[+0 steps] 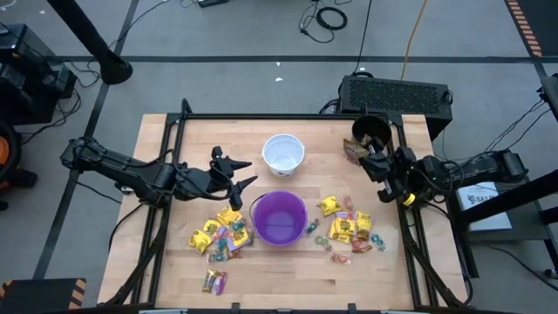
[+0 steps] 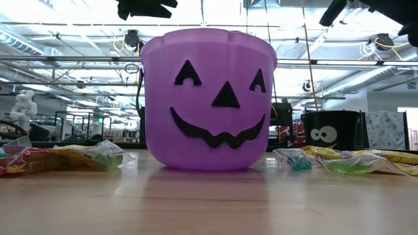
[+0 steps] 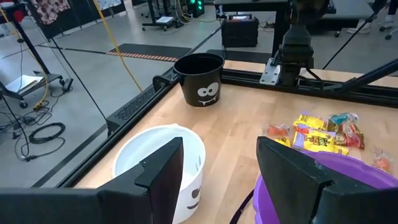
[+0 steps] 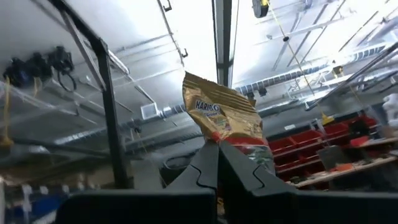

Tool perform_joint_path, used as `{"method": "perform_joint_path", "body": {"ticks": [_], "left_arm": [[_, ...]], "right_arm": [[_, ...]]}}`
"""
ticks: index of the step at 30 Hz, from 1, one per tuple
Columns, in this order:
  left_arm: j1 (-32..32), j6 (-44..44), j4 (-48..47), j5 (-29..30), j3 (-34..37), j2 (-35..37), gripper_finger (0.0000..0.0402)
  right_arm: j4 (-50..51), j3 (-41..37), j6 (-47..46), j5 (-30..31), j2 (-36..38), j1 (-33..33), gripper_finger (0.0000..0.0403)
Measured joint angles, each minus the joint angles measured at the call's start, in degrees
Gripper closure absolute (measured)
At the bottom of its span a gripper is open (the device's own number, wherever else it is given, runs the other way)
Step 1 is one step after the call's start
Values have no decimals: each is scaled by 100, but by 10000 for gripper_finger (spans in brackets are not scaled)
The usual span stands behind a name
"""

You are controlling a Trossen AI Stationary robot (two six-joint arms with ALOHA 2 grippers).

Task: Sort candy by brand, put in halloween buckets
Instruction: Put the gold candy into the black bucket

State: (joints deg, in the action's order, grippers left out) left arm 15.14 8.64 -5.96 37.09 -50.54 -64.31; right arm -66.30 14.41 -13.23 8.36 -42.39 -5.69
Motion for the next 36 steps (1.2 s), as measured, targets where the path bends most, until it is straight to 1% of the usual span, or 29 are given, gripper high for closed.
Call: {"method": "perform_joint_path", "body": {"ticks": [3, 5, 7, 9, 14, 16, 18, 20, 21, 23, 25, 28, 30, 31, 33, 36], "left_arm": [[0, -2, 0, 2, 0, 0, 191], [0, -4, -2, 4, 0, 0, 191], [0, -4, -2, 6, 0, 0, 191], [0, -5, -5, 6, 0, 0, 191], [0, -7, -7, 26, 0, 0, 191], [0, -22, -9, 26, 0, 0, 191], [0, -50, -11, 26, 0, 0, 191], [0, -44, -51, 26, -2, 0, 191], [0, -16, -111, 26, -2, 0, 191], [3, 183, -266, 25, -2, 2, 191], [40, 704, -631, 23, -2, 41, 191], [82, 1588, -1415, -136, -7, 52, 191], [113, 2131, -2029, -363, -7, 44, 191], [114, 2409, -2328, -468, -7, 44, 191], [115, 2991, -2933, -655, -7, 44, 191], [160, 3816, -3761, -854, -4, 42, 191]], "right_arm": [[289, 0, 684, -180, -2, 0, 402], [480, 0, 1266, -445, -2, 0, 402], [719, 0, 1982, -699, 0, -2, 402], [1028, 0, 2664, -822, -2, -13, 402], [1934, 0, 4192, -824, -2, -92, 402], [2227, 0, 4528, -819, -4, -118, 402], [2320, -2, 4701, -663, -4, -128, 402], [2275, -2, 4656, -132, -1, -139, 402], [2213, -2, 4523, 309, 6, -164, 402], [2130, 0, 4059, 1331, 45, -224, 402], [2217, 27, 3507, 2462, 109, -269, 402], [2406, 33, 2891, 4173, 184, -310, 402], [2621, 33, 2663, 5102, 214, -308, 402], [2748, 33, 2581, 5469, 212, -305, 402], [3057, 33, 2496, 6003, 201, -238, 402], [3781, 33, 2201, 6515, 200, -26, 402]]}}
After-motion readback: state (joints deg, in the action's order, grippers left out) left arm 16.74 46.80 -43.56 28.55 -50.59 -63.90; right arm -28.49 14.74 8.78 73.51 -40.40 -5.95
